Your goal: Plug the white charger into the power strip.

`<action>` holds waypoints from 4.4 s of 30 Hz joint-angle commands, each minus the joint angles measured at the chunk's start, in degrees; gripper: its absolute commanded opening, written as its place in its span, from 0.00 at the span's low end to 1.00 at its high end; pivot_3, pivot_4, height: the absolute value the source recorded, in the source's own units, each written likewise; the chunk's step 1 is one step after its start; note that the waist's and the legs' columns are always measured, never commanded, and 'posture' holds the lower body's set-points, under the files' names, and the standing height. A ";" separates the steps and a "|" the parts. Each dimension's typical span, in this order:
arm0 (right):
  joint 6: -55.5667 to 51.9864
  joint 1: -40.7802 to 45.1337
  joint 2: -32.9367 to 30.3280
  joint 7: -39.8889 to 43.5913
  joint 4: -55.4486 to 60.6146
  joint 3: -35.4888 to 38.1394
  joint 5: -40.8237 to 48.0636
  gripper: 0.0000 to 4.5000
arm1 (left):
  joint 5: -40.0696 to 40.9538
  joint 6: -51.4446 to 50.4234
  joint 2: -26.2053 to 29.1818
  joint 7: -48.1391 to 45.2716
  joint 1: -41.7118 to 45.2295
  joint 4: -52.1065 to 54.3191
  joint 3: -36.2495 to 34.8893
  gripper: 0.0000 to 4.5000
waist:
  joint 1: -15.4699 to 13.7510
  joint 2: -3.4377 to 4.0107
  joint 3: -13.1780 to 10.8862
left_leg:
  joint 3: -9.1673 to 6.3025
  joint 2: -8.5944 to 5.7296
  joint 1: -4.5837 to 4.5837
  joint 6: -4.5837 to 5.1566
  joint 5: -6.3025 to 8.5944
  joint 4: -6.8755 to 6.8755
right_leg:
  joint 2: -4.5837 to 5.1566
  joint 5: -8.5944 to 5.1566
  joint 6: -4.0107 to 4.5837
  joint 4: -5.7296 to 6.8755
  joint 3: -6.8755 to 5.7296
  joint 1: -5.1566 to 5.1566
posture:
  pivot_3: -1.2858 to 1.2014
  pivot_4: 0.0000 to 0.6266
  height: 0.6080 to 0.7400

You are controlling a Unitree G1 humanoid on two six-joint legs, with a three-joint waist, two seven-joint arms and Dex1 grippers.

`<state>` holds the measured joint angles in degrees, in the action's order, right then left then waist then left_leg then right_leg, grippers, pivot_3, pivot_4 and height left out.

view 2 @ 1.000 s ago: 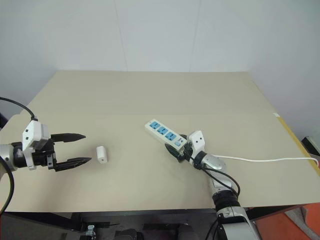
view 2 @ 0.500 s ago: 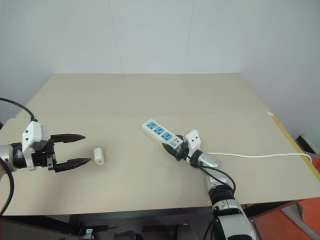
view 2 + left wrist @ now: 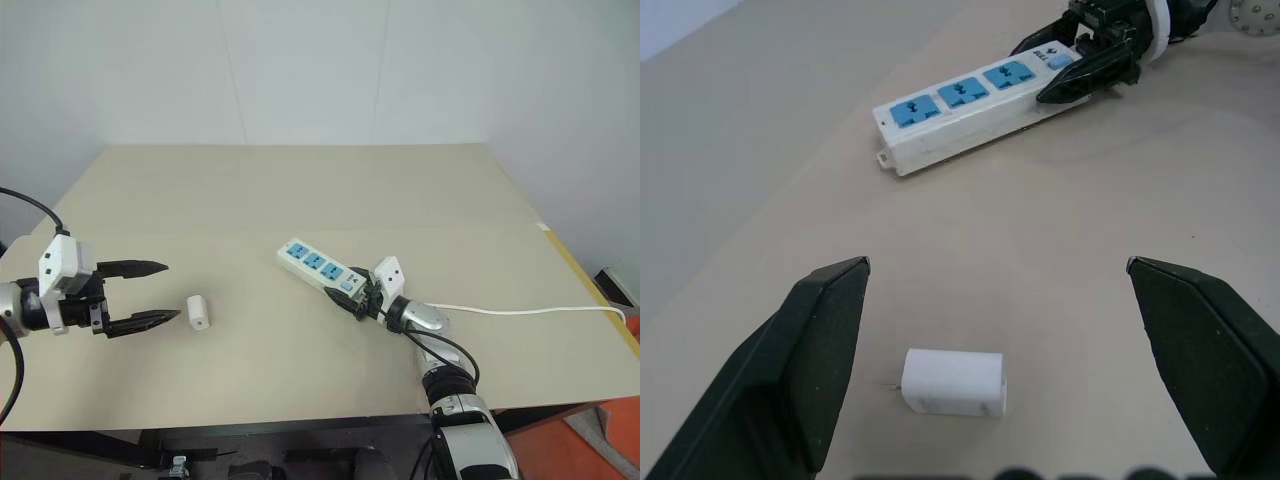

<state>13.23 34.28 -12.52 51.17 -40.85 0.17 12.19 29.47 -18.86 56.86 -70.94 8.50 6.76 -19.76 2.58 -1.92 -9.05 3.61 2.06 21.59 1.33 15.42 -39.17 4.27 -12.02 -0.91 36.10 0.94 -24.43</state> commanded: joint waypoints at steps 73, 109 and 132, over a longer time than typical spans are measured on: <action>4.48 2.89 -0.74 24.77 -3.86 -10.64 -3.68 0.76 | -9.78 18.08 9.53 -21.48 29.76 -24.02 19.11 1.00 | 0.04 -0.24 -0.09 | 0.38 0.60 -0.29 -0.21 -0.12 0.19 | -0.82 0.10 0.33 -0.05 0.03 0.12 | 0.52 0.24 1.00; 3.55 3.17 0.27 23.58 -4.12 -9.98 -4.08 0.76 | -31.04 108.50 -5.07 -21.56 77.52 -73.10 81.87 1.00 | 0.00 -0.37 -0.11 | 0.63 0.79 -0.26 -0.22 -0.13 0.16 | -1.02 -0.14 0.45 0.13 0.22 -0.06 | 0.52 0.24 1.00; -0.94 2.58 -3.40 23.62 0.27 -8.89 -3.56 0.76 | -47.73 102.08 -11.94 -14.04 71.34 -71.65 79.10 1.00 | -1.46 -0.41 -0.15 | 0.60 0.76 0.59 -0.21 -0.13 -0.06 | -0.97 0.01 0.62 0.23 0.16 -0.76 | 0.52 0.24 1.00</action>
<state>13.26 37.48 -15.29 75.28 -41.66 -8.96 8.58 -16.21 84.34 44.64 -86.10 79.61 -65.69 61.38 1.12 -2.33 -9.20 4.21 2.82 22.19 1.12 15.29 -39.25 3.30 -12.01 -0.29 36.33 1.10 -25.19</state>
